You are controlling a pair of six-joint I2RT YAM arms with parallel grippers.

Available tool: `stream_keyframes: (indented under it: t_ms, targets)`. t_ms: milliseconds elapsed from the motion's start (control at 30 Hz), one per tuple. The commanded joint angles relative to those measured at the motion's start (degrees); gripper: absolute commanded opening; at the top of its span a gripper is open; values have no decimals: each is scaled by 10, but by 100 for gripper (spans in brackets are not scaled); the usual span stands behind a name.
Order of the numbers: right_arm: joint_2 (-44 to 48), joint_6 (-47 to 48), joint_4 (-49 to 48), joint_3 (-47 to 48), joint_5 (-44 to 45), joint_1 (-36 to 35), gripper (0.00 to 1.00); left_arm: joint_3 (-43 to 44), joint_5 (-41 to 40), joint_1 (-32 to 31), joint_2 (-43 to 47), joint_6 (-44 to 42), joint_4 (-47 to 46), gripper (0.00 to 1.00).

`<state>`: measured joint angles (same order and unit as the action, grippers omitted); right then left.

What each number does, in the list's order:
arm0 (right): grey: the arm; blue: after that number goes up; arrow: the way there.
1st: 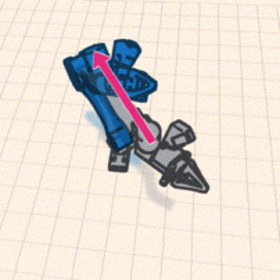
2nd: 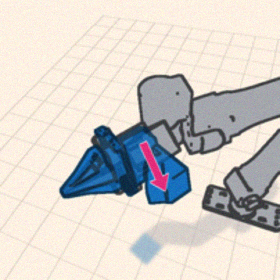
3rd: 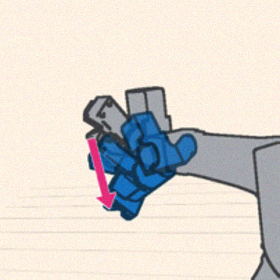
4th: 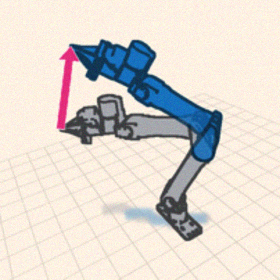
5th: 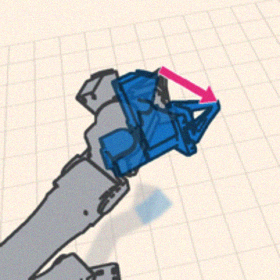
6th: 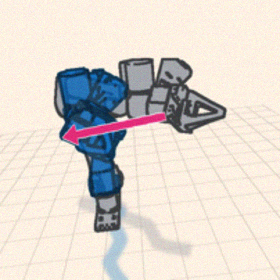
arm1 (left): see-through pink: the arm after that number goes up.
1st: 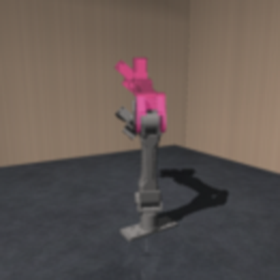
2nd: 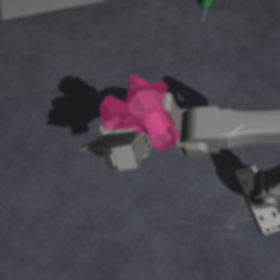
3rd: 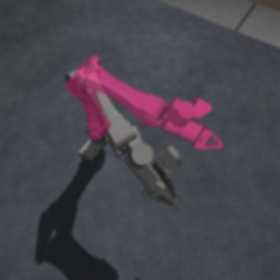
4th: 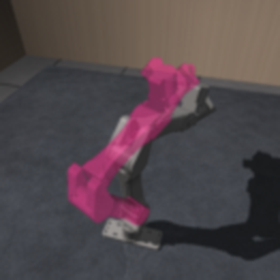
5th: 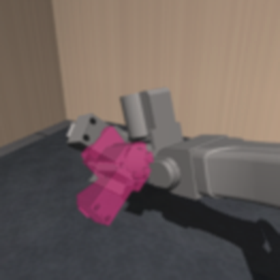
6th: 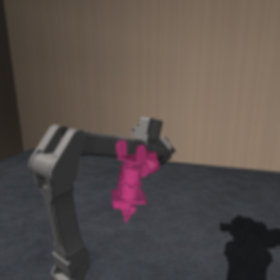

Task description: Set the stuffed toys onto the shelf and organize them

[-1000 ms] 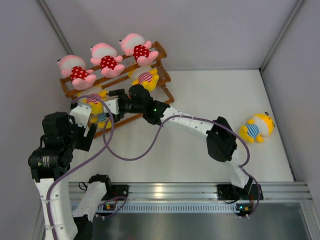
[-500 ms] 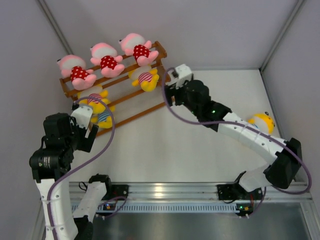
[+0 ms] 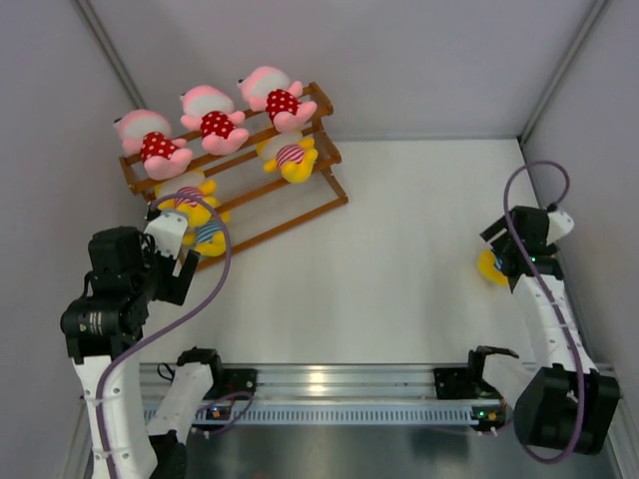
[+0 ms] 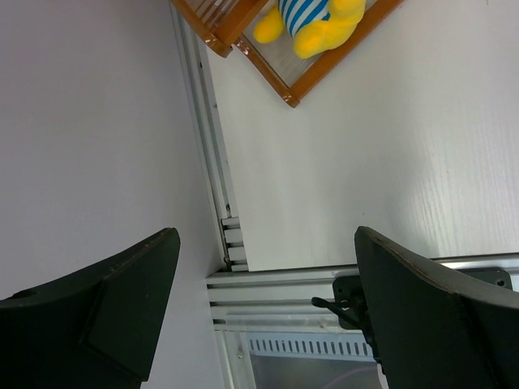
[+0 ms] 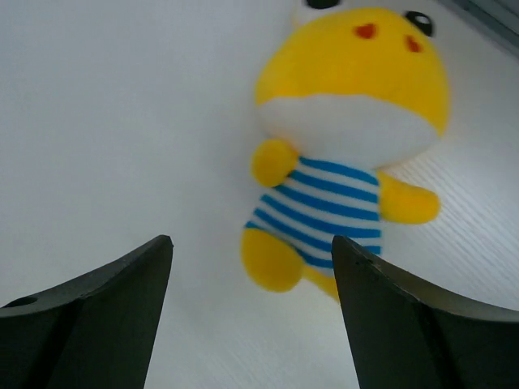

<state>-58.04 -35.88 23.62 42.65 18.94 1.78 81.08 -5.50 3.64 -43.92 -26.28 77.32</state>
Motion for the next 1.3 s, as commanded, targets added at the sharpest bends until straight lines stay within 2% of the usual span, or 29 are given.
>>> stream_keyframes:
  t_ms: [0, 33, 133, 333, 433, 600, 633, 700, 733, 767, 900, 1133, 1267]
  targets:
    - [19, -48, -15, -46, -69, 111, 79, -6, 8, 2, 9, 1, -3, 95]
    - [15, -52, -40, -68, -85, 159, 77, -7, 8, 2, 9, 1, -2, 95]
    - [-2, -60, -63, -88, -146, 246, 75, -8, 5, 1, 9, -1, -3, 95]
    - [-52, -70, -117, -108, -156, 286, 74, -13, -1, -3, 9, -3, -3, 95]
    - [-80, -88, -167, -132, -204, 286, 72, -13, -2, -3, 8, -3, -2, 95]
    - [-116, -98, -260, -165, -286, 285, 49, -10, -6, -4, 4, -4, -4, 95]
    - [-122, -96, -271, -165, -291, 285, 35, -9, -6, -4, 3, -6, -3, 95]
    - [-135, -94, -307, -168, -312, 285, 18, -8, -6, -5, 3, -5, -4, 95]
    - [-138, -96, -317, -171, -318, 285, 6, -8, -6, -5, 4, -5, -3, 95]
    - [-142, -96, -325, -171, -328, 285, 1, -7, -6, -5, 3, -5, -3, 95]
    - [-123, -82, -336, -166, -334, 285, 0, -7, -9, -4, 4, -6, -3, 95]
    - [-70, 0, -278, -141, -345, 285, 0, -7, -4, -4, 4, -6, -4, 95]
    - [-41, 16, -258, -126, -372, 282, 0, -7, -5, -3, 3, -6, -3, 95]
